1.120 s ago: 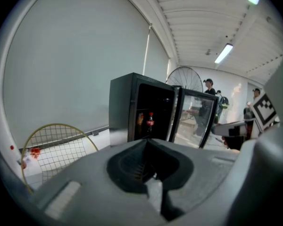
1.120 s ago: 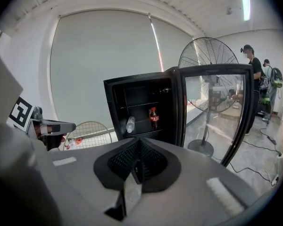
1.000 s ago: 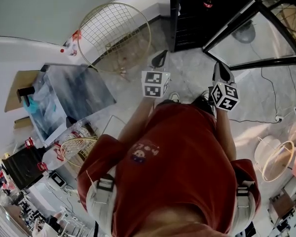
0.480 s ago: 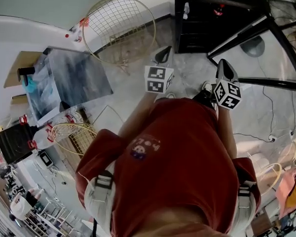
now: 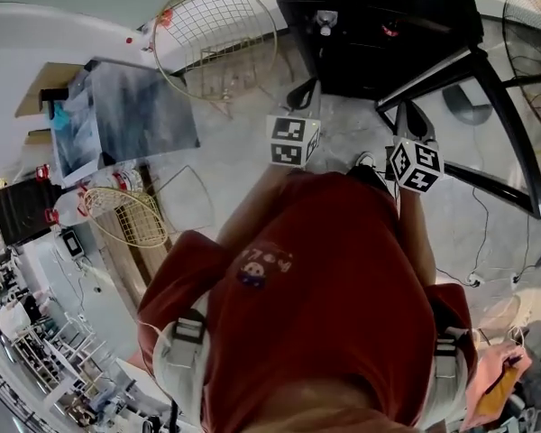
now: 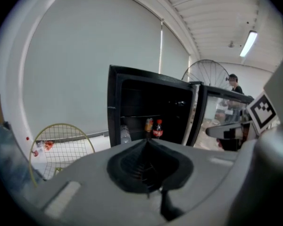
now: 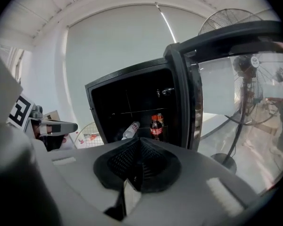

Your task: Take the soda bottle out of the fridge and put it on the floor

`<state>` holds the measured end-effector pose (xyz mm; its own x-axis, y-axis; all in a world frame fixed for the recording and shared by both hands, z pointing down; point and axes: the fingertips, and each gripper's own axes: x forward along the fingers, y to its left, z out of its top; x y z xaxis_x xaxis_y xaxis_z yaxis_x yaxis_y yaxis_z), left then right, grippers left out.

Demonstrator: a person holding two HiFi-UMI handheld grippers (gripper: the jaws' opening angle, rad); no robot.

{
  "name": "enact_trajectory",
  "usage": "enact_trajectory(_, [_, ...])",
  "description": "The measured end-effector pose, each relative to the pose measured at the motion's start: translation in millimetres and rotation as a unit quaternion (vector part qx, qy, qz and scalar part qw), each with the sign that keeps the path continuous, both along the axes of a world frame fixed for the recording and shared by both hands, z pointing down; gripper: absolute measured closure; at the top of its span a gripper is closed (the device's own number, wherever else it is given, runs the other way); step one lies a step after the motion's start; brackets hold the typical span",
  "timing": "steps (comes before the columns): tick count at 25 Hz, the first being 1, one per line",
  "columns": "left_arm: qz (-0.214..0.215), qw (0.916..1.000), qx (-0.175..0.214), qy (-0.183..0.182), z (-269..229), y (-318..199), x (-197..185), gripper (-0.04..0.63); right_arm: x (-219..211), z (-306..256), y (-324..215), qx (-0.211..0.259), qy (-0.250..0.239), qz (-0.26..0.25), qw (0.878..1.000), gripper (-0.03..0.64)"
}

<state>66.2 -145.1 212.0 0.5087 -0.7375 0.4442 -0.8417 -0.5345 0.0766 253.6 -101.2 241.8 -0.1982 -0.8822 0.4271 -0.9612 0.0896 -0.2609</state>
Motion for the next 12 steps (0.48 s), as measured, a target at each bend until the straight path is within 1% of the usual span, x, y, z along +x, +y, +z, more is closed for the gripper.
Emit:
enact_trajectory(4, [-0.036,0.9993,0.004,-0.009,-3,-3,21,0.595,16,2,-16,0.0,-0.01,-0.038,0.999,0.616])
enact_trajectory(7, [-0.056,0.9984,0.004,-0.012,-2,2,37,0.595,27,5,-19,-0.002,-0.013,-0.063,0.998,0.616])
enact_trajectory(12, [-0.076,0.9969,0.007,-0.019,-2,10,44,0.595,30,13,-18,-0.007,-0.012,-0.097,0.995,0.617])
